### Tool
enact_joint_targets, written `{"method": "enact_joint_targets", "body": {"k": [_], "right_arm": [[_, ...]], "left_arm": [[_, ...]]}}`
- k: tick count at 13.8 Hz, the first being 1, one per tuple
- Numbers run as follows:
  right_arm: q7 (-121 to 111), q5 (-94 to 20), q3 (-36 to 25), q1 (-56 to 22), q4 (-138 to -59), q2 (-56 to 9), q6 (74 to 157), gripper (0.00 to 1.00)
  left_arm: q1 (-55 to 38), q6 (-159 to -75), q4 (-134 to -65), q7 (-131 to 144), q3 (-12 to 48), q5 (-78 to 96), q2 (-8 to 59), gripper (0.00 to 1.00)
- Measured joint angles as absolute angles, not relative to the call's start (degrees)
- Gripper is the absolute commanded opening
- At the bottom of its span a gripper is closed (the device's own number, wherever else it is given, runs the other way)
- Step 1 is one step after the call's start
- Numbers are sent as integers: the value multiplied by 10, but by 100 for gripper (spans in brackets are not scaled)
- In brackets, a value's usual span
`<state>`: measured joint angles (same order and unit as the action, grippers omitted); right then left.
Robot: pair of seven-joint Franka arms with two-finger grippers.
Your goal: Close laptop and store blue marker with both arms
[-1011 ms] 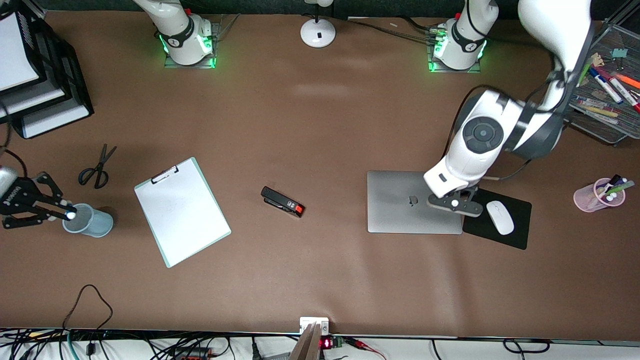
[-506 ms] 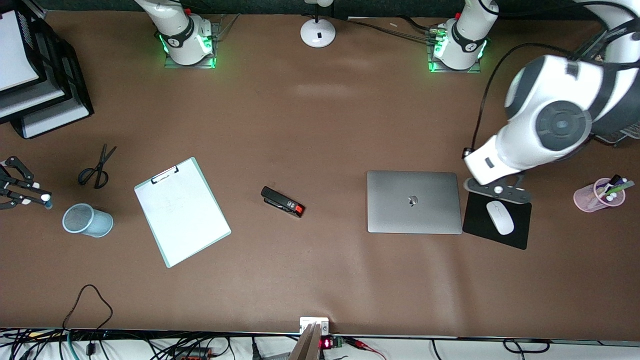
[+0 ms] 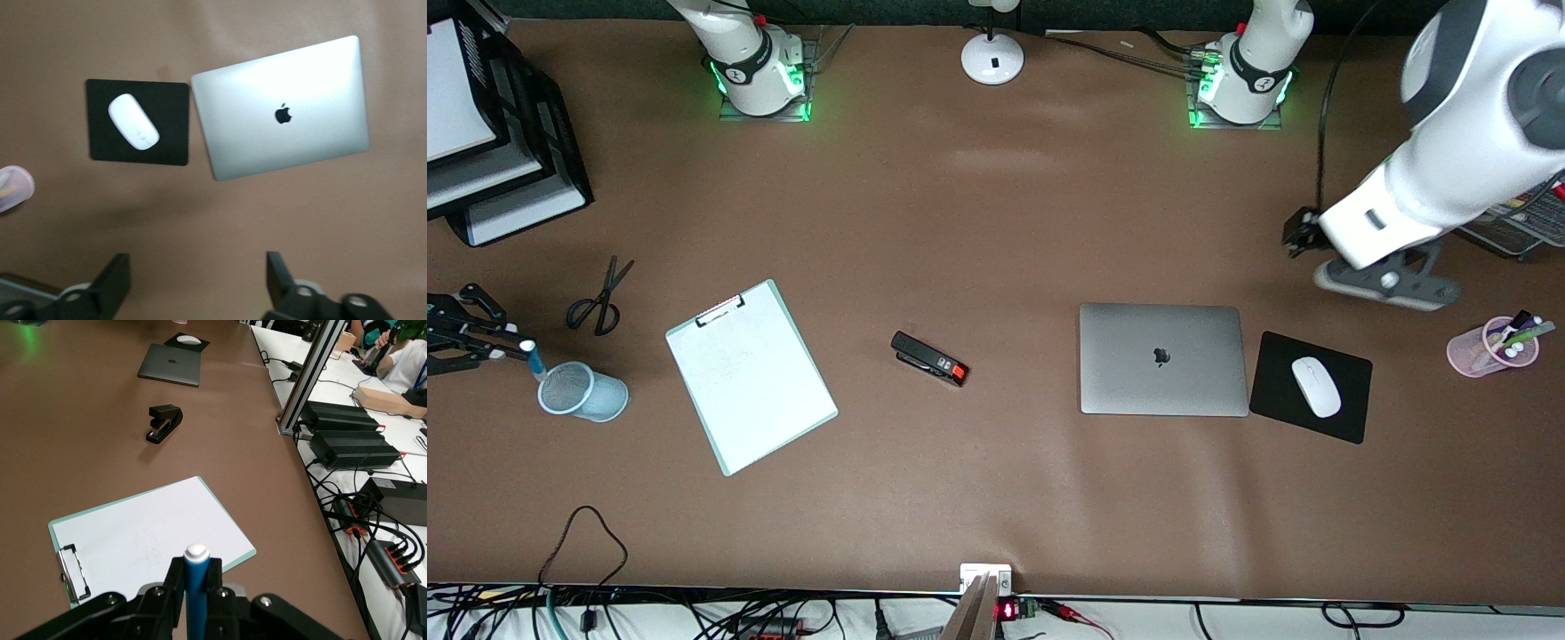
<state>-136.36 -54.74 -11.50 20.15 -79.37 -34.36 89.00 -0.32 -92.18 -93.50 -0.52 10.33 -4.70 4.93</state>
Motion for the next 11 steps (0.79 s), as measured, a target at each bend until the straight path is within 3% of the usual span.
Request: {"method": "enact_joint_targets", "body": {"k": [4,11], "right_arm": [[-1387,-556,-115,204,-773,-371,891,0],[-1429,-559,-115,220,-756,-406,891,0]], "left_arm": [[-38,-951,-991,-10,27,-25,-14,100],[-37,-953,-998,-11,9,-5,-19,100]]}}
